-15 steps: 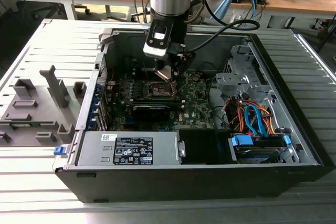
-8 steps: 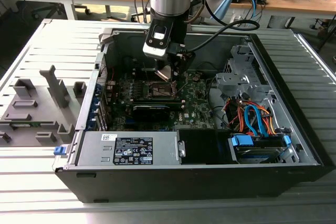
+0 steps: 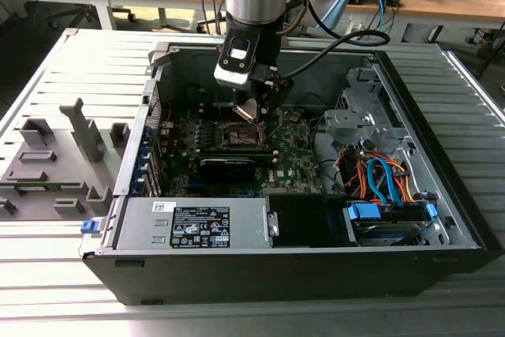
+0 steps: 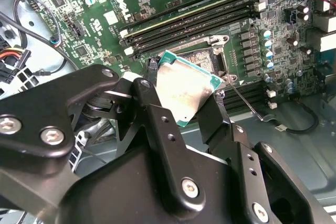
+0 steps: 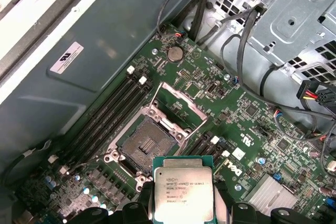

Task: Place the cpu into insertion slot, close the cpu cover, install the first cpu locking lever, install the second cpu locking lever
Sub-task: 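Place the cpu into insertion slot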

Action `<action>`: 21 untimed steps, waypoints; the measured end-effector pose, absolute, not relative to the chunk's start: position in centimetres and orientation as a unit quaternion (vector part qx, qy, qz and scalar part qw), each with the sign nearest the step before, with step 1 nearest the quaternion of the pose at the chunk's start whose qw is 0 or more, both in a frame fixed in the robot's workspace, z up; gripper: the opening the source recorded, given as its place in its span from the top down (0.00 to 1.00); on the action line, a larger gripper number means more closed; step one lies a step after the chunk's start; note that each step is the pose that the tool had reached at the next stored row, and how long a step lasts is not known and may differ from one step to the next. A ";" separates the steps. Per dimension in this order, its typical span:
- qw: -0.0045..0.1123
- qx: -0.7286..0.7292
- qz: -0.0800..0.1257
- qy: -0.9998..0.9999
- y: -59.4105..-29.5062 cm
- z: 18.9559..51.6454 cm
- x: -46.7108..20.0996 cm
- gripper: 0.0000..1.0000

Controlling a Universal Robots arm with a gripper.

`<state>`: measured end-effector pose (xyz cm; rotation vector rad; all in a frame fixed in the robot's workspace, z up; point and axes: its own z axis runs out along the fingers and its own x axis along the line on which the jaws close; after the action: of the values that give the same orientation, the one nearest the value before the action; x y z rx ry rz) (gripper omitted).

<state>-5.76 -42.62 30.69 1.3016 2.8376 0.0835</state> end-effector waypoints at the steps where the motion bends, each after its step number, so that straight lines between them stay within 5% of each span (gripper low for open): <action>1: 0.009 0.417 0.027 0.908 -42.6 30.7 -5.8 0.46; 21: 0.010 0.437 0.026 0.899 -42.6 30.7 -5.8 0.46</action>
<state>-5.76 -42.62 30.68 1.3638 2.8062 0.0804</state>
